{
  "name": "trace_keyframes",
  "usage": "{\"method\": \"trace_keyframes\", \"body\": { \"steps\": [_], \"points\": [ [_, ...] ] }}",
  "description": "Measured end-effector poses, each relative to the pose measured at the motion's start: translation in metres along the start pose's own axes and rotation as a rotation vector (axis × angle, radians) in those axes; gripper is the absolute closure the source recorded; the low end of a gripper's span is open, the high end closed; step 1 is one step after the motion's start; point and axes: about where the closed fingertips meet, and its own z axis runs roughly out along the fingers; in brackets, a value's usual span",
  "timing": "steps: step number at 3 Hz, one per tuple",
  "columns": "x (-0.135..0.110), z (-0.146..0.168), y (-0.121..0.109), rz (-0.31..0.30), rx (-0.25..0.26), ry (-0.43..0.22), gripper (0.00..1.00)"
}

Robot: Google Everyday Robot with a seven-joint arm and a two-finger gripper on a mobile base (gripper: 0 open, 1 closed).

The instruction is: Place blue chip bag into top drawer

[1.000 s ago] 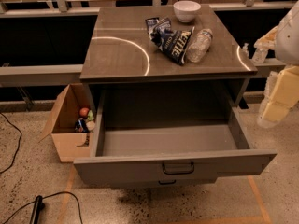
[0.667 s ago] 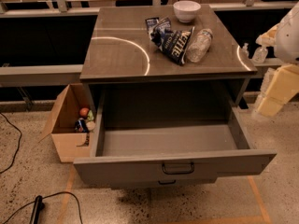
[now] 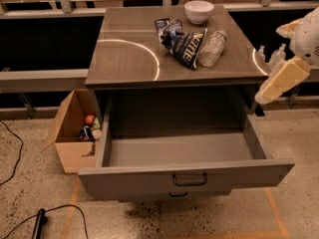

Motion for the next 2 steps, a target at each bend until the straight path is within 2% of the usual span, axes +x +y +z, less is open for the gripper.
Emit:
{"method": "trace_keyframes", "body": {
  "steps": [1, 2],
  "points": [
    [-0.007, 0.039, -0.041, 0.045, 0.033, -0.108, 0.00],
    [-0.020, 0.079, -0.079, 0.076, 0.058, -0.181, 0.00]
  ]
}}
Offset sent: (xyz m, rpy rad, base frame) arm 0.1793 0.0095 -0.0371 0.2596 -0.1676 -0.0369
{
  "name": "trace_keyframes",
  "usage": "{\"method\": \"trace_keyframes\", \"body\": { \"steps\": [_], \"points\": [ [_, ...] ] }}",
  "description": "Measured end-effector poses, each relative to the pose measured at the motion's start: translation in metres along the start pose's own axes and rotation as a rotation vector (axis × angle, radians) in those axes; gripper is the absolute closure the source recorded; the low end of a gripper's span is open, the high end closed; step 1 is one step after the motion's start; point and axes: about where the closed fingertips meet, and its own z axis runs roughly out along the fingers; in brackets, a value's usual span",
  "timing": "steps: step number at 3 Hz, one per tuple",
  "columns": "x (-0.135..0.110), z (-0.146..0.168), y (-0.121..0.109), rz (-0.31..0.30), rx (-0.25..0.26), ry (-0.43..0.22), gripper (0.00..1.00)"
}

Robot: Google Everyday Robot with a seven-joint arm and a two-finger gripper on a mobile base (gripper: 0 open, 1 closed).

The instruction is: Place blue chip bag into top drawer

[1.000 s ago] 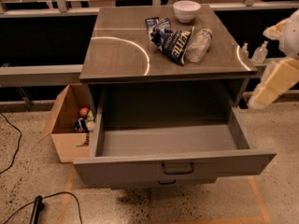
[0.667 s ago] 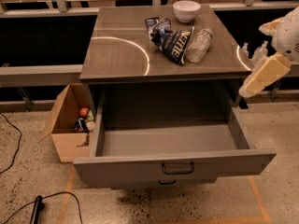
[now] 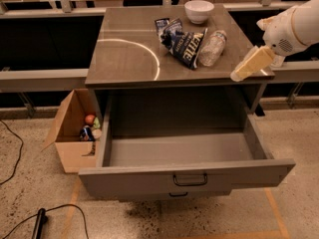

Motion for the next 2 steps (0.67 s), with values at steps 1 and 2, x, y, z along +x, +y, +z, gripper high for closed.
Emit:
{"method": "trace_keyframes", "body": {
  "steps": [1, 2],
  "points": [
    [-0.011, 0.041, -0.030, 0.038, 0.034, -0.045, 0.00],
    [-0.025, 0.076, -0.055, 0.071, 0.051, -0.070, 0.00]
  ]
}}
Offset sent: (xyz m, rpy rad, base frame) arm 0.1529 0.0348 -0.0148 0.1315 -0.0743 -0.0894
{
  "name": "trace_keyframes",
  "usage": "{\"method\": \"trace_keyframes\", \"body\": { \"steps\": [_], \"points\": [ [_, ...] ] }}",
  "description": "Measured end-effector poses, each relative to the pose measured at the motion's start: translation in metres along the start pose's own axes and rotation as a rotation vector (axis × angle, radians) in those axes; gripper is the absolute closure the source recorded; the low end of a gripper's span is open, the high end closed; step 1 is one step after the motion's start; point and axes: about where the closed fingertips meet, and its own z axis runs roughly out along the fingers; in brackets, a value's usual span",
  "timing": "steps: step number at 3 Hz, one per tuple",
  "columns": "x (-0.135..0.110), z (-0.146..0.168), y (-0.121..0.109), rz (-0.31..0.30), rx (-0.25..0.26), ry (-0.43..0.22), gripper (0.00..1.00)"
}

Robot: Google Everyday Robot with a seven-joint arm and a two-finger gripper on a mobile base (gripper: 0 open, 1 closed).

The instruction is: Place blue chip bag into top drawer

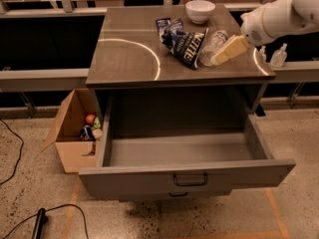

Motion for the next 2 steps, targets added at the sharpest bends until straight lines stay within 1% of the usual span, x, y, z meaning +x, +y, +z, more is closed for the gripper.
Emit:
{"method": "trace_keyframes", "body": {
  "steps": [1, 2],
  "points": [
    [-0.014, 0.036, -0.018, 0.030, 0.013, -0.020, 0.00],
    [-0.029, 0.063, -0.029, 0.044, 0.010, -0.051, 0.00]
  ]
}}
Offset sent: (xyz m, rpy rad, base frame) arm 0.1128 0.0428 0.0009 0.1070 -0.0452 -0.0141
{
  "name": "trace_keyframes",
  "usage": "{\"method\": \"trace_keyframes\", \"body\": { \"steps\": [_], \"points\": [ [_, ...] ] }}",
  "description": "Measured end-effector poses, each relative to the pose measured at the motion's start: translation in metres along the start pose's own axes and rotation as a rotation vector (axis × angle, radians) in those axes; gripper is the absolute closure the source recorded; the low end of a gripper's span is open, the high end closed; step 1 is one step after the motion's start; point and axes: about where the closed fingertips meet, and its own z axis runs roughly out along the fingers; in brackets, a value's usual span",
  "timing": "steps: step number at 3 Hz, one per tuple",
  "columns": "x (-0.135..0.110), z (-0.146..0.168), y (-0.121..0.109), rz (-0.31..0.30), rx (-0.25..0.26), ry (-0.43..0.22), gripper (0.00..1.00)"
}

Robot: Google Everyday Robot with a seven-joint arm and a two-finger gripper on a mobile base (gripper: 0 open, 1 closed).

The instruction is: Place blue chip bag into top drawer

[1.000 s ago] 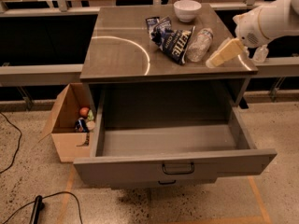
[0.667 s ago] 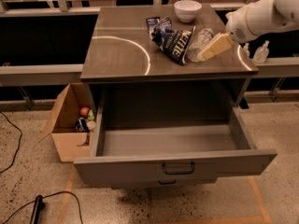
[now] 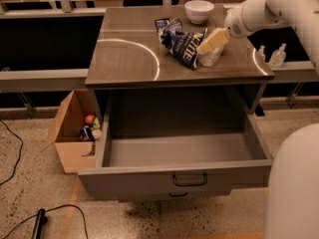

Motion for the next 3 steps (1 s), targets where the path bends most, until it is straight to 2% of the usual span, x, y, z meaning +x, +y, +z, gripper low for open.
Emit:
{"method": "trace_keyframes", "body": {
  "steps": [1, 3],
  "points": [
    [-0.019, 0.023, 0.002, 0.019, -0.035, -0.037, 0.00],
    [-0.053, 0.045, 0.036, 0.027, -0.177, -0.080, 0.00]
  ]
}}
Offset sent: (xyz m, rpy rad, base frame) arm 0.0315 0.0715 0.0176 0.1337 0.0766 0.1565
